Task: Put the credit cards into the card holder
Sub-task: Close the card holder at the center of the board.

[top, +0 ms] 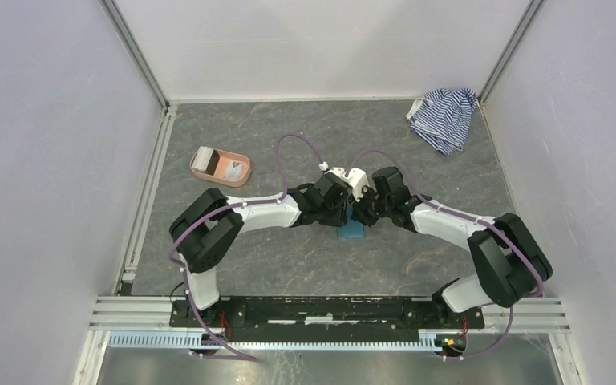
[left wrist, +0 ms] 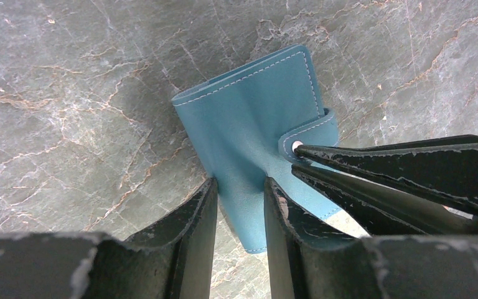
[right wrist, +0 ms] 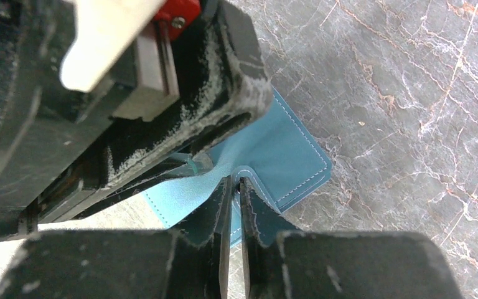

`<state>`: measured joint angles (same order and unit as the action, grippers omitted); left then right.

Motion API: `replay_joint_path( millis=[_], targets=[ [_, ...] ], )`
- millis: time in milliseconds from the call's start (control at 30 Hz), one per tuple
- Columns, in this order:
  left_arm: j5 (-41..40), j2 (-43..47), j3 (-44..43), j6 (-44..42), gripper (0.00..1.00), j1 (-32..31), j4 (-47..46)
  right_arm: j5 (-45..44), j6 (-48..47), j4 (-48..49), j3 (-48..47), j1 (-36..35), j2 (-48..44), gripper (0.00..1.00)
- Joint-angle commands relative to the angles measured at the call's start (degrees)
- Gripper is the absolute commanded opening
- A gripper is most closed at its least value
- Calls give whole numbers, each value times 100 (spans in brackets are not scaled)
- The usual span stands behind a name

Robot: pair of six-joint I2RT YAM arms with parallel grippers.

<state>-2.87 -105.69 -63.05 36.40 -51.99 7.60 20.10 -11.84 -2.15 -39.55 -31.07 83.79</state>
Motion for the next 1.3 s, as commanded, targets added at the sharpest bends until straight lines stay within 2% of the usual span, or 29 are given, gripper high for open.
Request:
replay_joint_path(
  millis=[0, 533, 1267],
  targets=[
    [41, -229, 64, 165, 38, -37, 132, 267, -416, -318, 4, -121, 166, 15],
    [176, -185, 194, 243, 39, 38, -54, 1064, -230, -327, 157, 284, 260, 14],
    [261, -146, 346, 332, 39, 125, -245, 1309, -295, -347, 385, 482, 450, 10]
  ],
)
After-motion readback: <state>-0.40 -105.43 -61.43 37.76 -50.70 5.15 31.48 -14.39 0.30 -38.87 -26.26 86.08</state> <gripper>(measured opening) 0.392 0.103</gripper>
